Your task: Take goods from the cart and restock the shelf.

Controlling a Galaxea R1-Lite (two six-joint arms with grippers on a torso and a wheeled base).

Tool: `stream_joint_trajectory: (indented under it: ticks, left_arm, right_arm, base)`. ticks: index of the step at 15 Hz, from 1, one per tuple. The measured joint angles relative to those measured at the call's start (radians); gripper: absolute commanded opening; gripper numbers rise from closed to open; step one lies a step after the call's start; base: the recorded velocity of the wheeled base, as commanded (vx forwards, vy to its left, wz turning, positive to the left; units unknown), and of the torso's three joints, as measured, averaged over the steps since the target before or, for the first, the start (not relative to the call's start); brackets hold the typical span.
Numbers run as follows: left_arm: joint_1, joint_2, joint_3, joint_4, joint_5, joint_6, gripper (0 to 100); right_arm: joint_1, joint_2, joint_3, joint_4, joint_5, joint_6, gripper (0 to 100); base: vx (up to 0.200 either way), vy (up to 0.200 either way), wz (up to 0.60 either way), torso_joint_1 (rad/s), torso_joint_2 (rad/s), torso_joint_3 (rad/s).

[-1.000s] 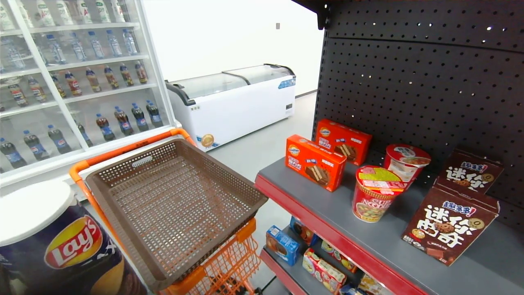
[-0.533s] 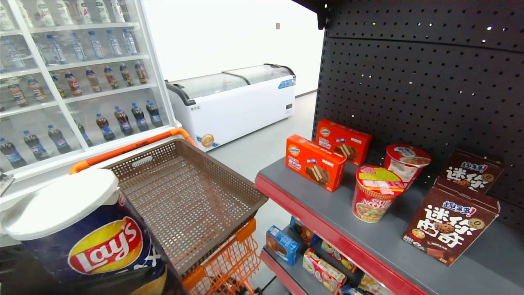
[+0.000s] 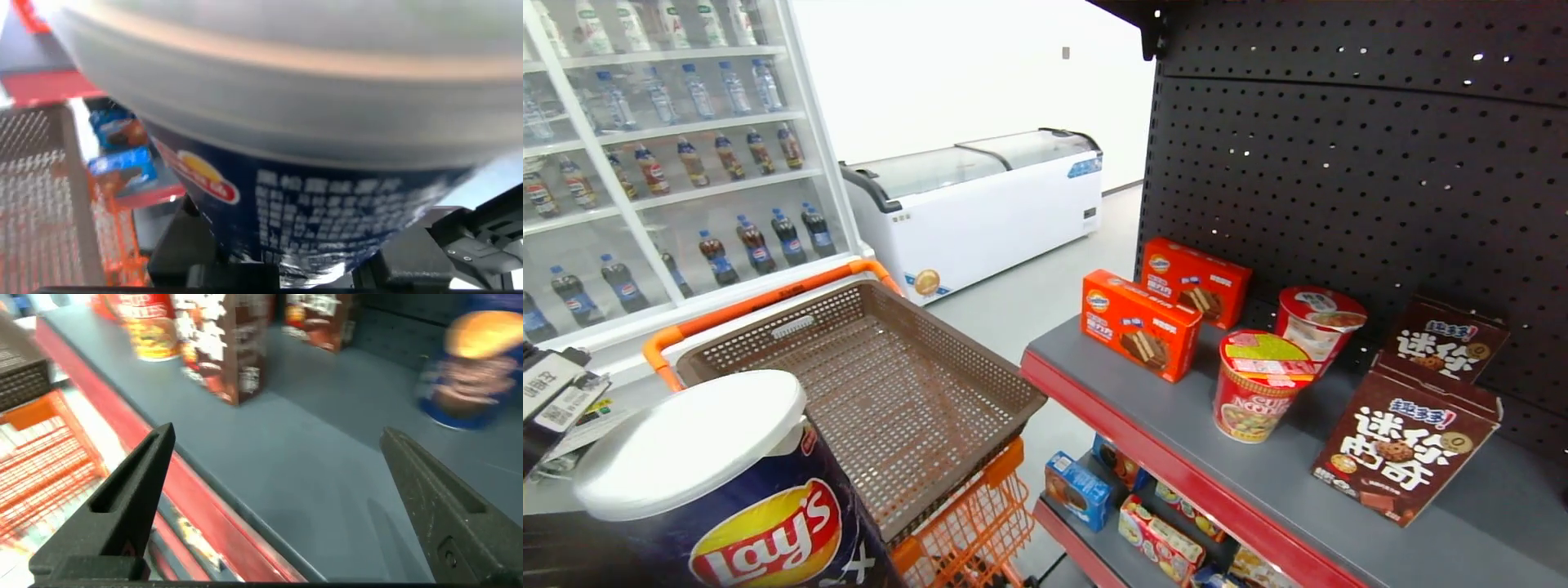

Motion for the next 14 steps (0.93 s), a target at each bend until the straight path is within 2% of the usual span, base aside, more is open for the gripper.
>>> stream_joint_trajectory:
  ticks: [14]
  left_arm:
    - [0.003, 0.017, 0.007, 0.0, 0.003, -0.001, 0]
  right_arm:
    - [0.0, 0.0, 0.0, 0.0, -0.001, -0.001, 100]
  base:
    - [0.0, 0.0, -0.6, 0.003, 0.0, 0.003]
